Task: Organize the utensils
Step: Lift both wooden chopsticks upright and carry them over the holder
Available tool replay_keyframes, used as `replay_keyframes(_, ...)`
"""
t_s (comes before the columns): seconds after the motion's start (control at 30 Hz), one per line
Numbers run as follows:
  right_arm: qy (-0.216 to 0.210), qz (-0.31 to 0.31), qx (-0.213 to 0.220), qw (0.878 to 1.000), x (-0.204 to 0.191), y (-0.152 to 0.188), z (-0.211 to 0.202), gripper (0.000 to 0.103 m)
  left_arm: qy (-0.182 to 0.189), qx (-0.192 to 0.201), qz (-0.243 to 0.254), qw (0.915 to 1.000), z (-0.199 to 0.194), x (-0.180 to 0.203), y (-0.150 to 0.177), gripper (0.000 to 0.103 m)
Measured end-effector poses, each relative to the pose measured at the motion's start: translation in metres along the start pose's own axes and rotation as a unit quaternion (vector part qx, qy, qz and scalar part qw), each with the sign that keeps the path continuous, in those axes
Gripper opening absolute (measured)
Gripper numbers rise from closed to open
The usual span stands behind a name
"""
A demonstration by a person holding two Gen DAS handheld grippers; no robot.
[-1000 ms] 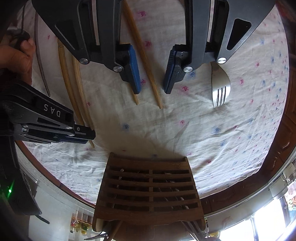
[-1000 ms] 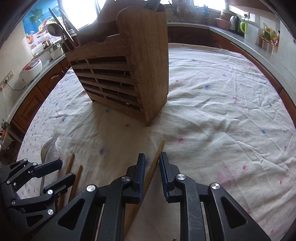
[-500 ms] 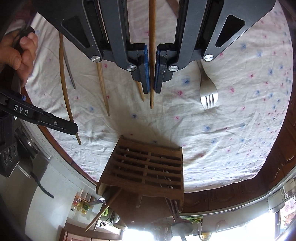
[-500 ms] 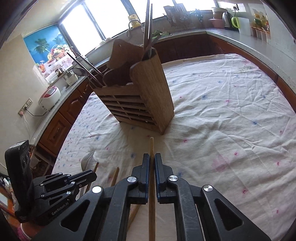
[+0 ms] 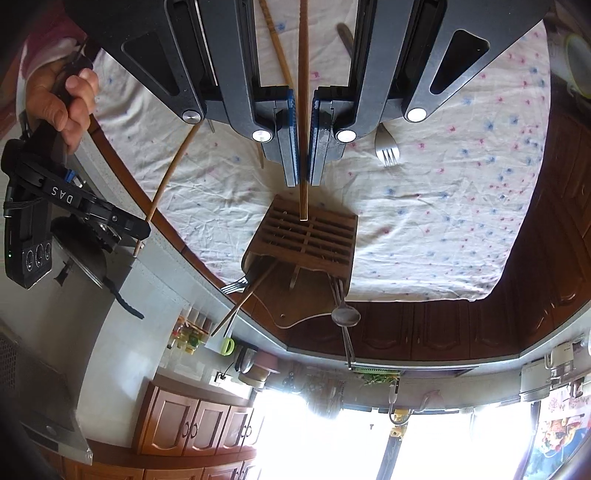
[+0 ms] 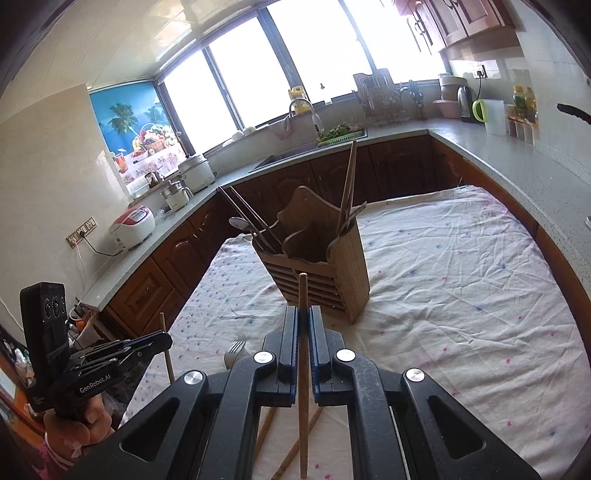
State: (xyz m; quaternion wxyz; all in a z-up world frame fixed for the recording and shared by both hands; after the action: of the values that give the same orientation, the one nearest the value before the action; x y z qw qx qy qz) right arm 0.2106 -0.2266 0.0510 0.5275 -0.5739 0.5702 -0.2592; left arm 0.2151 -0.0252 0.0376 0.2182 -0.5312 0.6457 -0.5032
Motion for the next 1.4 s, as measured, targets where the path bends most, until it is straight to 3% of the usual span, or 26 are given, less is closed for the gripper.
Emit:
replay_keyframes(0.3,-0.004,-0.025,0.046,0.999,-0.013,-0.04,-0.009,0.005,0.007,0.049,-0.008,0.9987,-0.017,-0.003,-0.036,0.004)
replay_keyframes(0.7,-0.002,-0.018,0.068,0.998,-0.008,-0.058,0.001,0.005,-0.004,0.093,-0.013,0.9955,-0.014,-0.011,-0.075,0.004)
replay_keyframes(1.0,0.003,-0.022,0.106,0.994,-0.008,-0.096,0.016,0.005,-0.012,0.15,0.002,0.9885,-0.002,-0.009,-0.131,0.004)
replay_keyframes(1.27,0.009,-0.034,0.147,0.988,-0.011,-0.142,0.038,0.005,-0.012,0.211,-0.006,0.9773,0.014,-0.011,-0.192,0.004)
replay_keyframes(1.4,0.019,-0.047,0.157,0.986,-0.011,-0.15,0.055,0.005,-0.023,0.234,-0.009,0.9719,0.033,-0.015,-0.205,0.004)
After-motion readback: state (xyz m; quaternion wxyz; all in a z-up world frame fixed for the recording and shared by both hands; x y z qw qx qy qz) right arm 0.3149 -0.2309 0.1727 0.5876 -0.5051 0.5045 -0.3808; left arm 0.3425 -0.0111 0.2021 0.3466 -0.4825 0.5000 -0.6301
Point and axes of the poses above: each gripper's, at about its wrist camera, not at the fingertips, and z roughly the way its jaws point, x to its right, y to its underside, the point moved 7 cm from there along z, roughly the way its jaws point, and after that the axes turned 13 degrees about x, right-handed, at the moved point
